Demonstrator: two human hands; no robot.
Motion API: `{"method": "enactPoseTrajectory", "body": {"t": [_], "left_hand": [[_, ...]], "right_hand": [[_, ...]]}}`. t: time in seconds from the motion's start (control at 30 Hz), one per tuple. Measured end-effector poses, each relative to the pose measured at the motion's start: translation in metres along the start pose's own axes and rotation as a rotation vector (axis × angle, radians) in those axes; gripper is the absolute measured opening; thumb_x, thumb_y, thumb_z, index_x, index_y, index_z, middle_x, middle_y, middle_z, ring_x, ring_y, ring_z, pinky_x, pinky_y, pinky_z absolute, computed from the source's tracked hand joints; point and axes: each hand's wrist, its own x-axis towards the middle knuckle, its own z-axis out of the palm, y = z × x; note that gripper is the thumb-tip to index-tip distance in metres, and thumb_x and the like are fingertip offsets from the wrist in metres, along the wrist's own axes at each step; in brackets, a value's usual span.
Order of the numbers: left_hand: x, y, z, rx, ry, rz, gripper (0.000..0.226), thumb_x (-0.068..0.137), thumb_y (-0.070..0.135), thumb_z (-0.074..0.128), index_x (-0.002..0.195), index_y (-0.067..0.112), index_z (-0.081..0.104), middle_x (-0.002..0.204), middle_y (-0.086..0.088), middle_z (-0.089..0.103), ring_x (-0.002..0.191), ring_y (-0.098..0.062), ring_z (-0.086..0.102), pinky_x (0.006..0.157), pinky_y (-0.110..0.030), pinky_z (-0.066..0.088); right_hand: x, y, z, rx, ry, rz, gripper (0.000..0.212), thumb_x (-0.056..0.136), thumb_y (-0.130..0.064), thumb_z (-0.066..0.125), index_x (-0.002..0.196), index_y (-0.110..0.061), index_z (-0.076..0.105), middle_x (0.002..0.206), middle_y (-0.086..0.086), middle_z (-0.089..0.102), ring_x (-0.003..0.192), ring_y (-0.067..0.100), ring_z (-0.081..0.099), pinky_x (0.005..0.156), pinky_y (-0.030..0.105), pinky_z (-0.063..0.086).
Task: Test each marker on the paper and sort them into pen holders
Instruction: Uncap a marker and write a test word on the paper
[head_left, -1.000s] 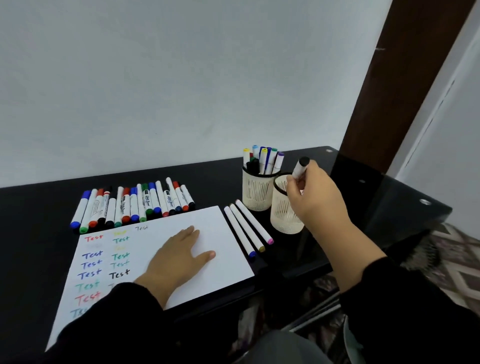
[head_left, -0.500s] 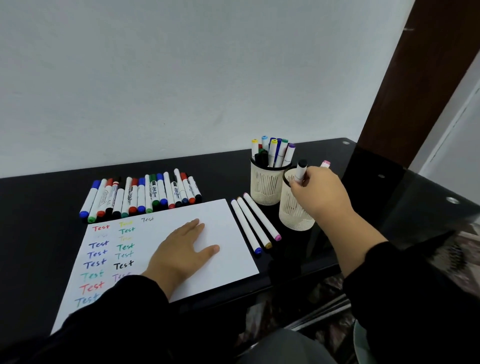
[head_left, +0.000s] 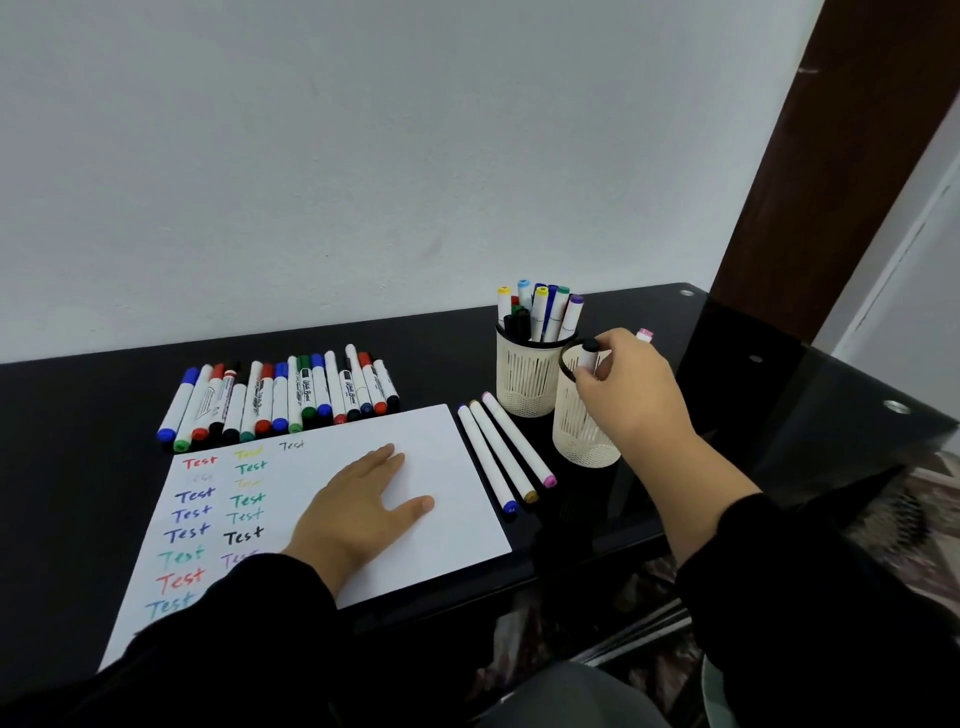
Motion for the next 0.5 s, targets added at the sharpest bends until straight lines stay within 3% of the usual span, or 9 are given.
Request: {"method": "enactPoseTrajectory", "body": {"t": [0.13, 0.27, 0.37, 0.5], "left_hand": [[-0.001, 0.001, 0.0, 0.007, -0.011, -0.01, 0.073, 0.09, 0.062, 0.037, 0.15, 0.028, 0.012, 0.156, 0.015, 0.005, 0.143, -0.006, 0.006, 0.115, -0.029, 0.009], [-0.002, 0.004, -0.002, 0.059, -0.008, -0.029, 0.074, 0.091, 0.063, 0.032, 0.15, 0.026, 0.009, 0.157, 0.011, 0.0, 0.144, -0.009, 0.002, 0.116, -0.03, 0.006], [-0.002, 0.005, -0.001, 0.082, -0.005, -0.044, 0.079, 0.09, 0.064, 0.029, 0.151, 0.021, 0.004, 0.158, 0.007, -0.006, 0.145, -0.012, -0.001, 0.115, -0.03, 0.003], [0.002, -0.001, -0.004, 0.074, 0.0, -0.077, 0.082, 0.09, 0.065, 0.029, 0.151, 0.018, 0.002, 0.158, 0.004, -0.007, 0.145, -0.013, -0.002, 0.116, -0.031, 0.002]], "right_hand": [[-0.006, -0.007, -0.005, 0.03, 0.05, -0.065, 0.031, 0.093, -0.019, 0.054, 0.124, -0.014, 0.05, 0.105, 0.003, 0.056, 0.091, 0.013, 0.05, 0.072, 0.024, 0.038], [-0.013, -0.022, -0.009, -0.014, 0.079, -0.177, 0.029, 0.094, -0.019, 0.054, 0.121, -0.013, 0.053, 0.104, 0.002, 0.054, 0.101, 0.017, 0.049, 0.085, 0.034, 0.045], [-0.017, -0.035, -0.006, -0.029, 0.045, -0.229, 0.026, 0.094, -0.02, 0.053, 0.12, -0.014, 0.053, 0.108, 0.0, 0.052, 0.105, 0.017, 0.048, 0.082, 0.026, 0.039], [-0.021, -0.052, 0.013, -0.029, -0.03, -0.323, 0.021, 0.095, -0.024, 0.052, 0.115, -0.015, 0.053, 0.098, -0.006, 0.045, 0.098, 0.012, 0.045, 0.077, 0.021, 0.034]]}}
